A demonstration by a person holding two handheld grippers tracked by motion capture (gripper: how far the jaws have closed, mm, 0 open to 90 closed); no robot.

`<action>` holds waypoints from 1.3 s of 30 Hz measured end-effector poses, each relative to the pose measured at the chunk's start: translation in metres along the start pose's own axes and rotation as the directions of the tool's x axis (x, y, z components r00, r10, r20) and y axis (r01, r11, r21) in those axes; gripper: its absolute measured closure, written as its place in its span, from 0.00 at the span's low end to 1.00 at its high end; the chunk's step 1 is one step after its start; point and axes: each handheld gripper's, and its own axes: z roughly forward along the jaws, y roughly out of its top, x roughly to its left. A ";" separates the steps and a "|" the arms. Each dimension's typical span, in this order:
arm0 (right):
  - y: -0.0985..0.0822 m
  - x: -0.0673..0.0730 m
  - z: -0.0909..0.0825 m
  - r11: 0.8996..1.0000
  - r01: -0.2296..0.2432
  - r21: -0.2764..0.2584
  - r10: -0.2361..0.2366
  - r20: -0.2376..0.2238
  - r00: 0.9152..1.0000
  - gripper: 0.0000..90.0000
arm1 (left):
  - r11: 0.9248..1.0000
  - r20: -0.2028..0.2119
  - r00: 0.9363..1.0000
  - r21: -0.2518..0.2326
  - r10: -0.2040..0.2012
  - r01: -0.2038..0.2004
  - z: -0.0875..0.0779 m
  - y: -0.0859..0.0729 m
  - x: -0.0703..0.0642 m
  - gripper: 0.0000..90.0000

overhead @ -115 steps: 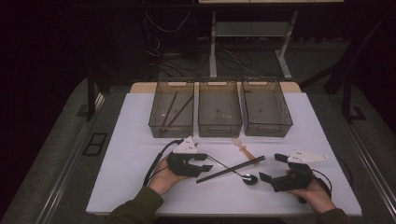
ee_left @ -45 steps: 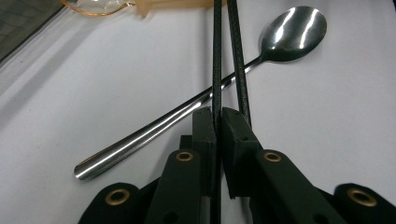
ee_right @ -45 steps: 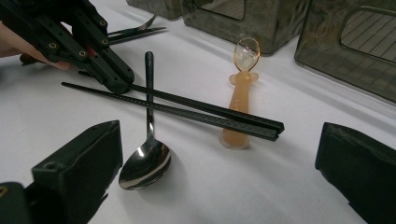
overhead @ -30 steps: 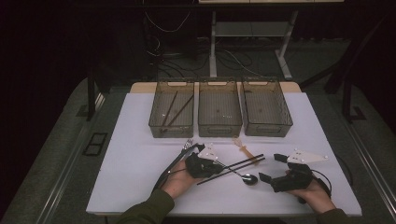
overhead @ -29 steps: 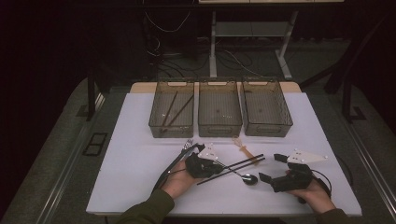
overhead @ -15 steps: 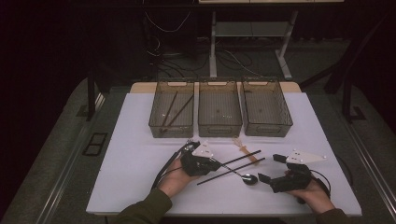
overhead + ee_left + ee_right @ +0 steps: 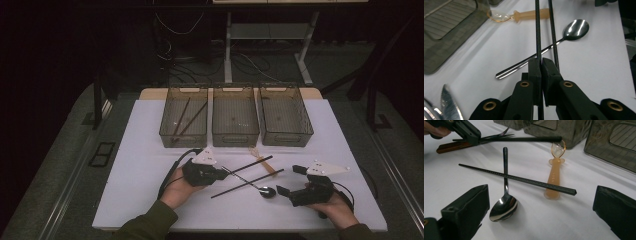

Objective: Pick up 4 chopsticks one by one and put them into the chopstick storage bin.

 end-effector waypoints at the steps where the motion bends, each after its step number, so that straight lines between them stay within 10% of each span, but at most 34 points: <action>1: 0.000 0.000 0.000 1.000 0.000 0.000 0.000 0.000 1.000 0.01 | 1.000 -0.003 1.000 0.001 0.002 -0.002 -0.003 0.000 0.001 0.95; 20: 0.000 0.000 0.000 1.000 0.003 0.002 -0.003 0.000 1.000 0.01 | 0.994 -0.092 0.992 -0.083 -0.083 0.076 -0.051 -0.011 0.028 0.95; 39: 0.000 0.001 0.001 1.000 0.002 0.008 -0.002 0.005 1.000 0.01 | 0.973 -0.207 0.958 -0.161 -0.199 0.168 -0.086 -0.024 0.061 0.95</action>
